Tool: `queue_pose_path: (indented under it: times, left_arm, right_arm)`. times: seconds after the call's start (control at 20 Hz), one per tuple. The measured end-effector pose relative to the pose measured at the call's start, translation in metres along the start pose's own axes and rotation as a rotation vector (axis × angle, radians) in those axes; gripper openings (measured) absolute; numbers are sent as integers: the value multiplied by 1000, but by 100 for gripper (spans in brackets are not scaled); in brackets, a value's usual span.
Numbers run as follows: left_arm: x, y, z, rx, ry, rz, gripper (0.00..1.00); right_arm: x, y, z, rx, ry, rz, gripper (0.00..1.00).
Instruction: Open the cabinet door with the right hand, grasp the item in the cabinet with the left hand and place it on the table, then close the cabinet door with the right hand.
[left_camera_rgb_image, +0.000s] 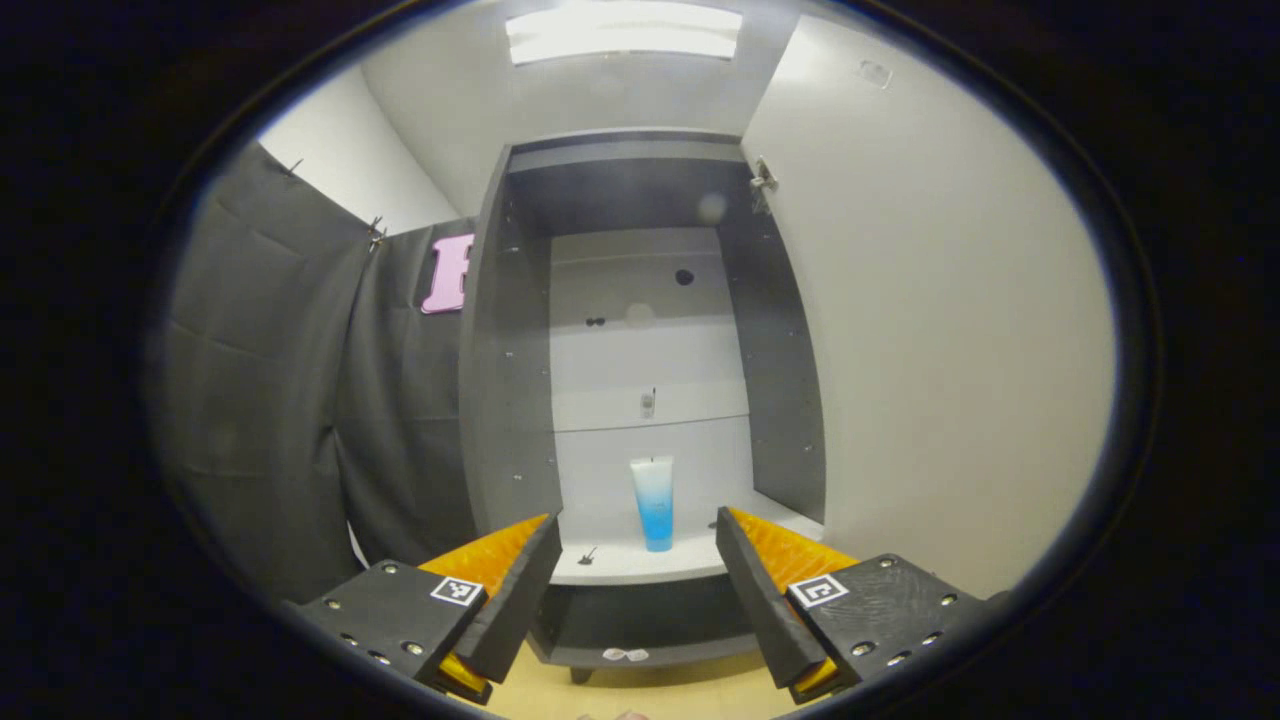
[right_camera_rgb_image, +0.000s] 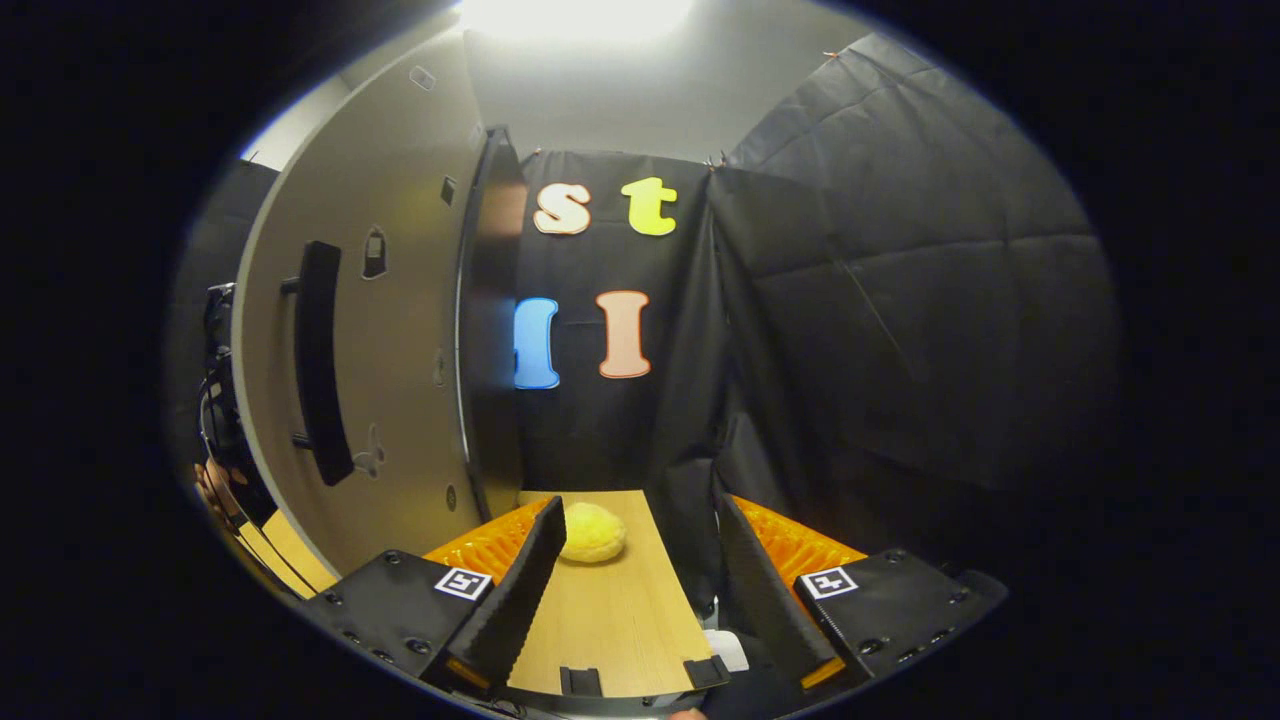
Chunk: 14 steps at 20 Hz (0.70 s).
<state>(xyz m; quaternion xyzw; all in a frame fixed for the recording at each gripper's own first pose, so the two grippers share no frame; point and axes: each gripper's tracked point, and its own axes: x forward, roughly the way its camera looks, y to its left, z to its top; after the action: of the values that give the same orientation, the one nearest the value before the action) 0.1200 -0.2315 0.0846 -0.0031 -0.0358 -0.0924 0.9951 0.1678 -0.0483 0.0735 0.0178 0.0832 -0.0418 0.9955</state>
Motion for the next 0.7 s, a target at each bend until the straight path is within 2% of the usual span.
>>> queue_pose_path:
  times: [0.25,0.3,0.45,0.55,0.6,0.65,0.7]
  left_arm:
    - [67,0,-9,-26,29,-34,95]
    - [79,0,-14,-33,39,-38,92]
    - [113,2,-28,-47,63,-42,95]
    - [132,2,-36,-45,79,-49,92]
    - [141,0,-40,-44,86,-53,92]
    - [150,-1,-43,-44,91,-60,92]
    - [157,-3,-48,-44,98,-66,95]
  right_arm:
    - [15,-13,-6,84,19,-103,96]
    - [15,-15,-9,94,26,-124,96]
    - [20,-21,-12,117,39,-183,96]
    - [23,-25,-15,133,49,-211,96]
    - [25,-26,-16,142,54,-225,92]
    - [26,-27,-17,147,59,-234,96]
    - [27,-25,-19,150,64,-242,96]
